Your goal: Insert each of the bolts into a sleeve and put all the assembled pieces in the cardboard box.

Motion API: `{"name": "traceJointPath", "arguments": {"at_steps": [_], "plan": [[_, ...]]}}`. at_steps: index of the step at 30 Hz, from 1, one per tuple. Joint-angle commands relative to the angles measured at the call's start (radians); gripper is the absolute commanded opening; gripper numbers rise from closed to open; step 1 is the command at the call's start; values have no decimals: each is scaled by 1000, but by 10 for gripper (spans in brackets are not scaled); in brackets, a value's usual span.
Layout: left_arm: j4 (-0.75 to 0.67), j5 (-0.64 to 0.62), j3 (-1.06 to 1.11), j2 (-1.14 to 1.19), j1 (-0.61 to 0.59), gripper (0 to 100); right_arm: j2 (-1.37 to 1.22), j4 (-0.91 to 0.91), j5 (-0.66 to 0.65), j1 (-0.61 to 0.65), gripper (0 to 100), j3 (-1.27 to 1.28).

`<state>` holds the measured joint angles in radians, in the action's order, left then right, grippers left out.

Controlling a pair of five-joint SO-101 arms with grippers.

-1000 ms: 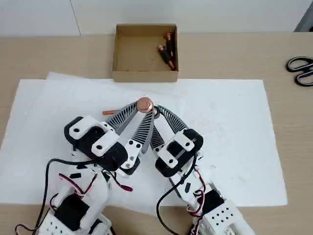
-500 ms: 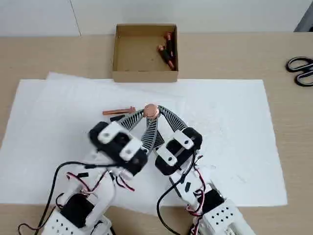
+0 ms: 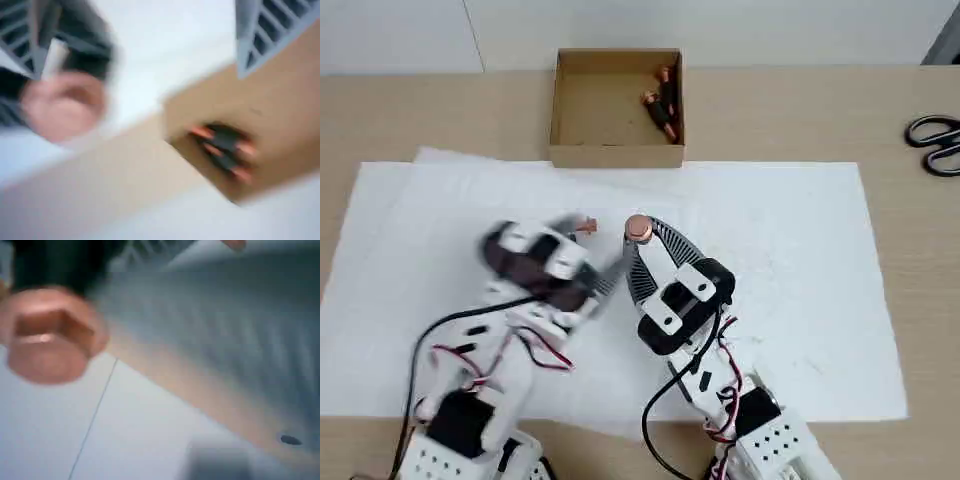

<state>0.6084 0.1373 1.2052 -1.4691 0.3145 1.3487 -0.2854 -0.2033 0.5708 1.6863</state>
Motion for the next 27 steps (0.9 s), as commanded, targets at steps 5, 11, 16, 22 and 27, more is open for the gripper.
{"name": "traceJointPath", "arguments": {"at_steps": [5, 11, 16, 22, 27], "plan": [[58, 0, -202, -9, -239, 197, 24, 1, 9, -74, 5, 3], [224, -41, -205, -9, -315, 17, 24, 61, 9, -105, 5, 3], [259, -212, -163, -9, -311, 6, 24, 151, 86, -191, 5, -75], [245, -224, -105, -9, -305, 6, 13, 605, 173, -286, 6, -512], [183, -226, -102, -9, -298, 6, -31, 750, 95, -292, 6, -709]]}}
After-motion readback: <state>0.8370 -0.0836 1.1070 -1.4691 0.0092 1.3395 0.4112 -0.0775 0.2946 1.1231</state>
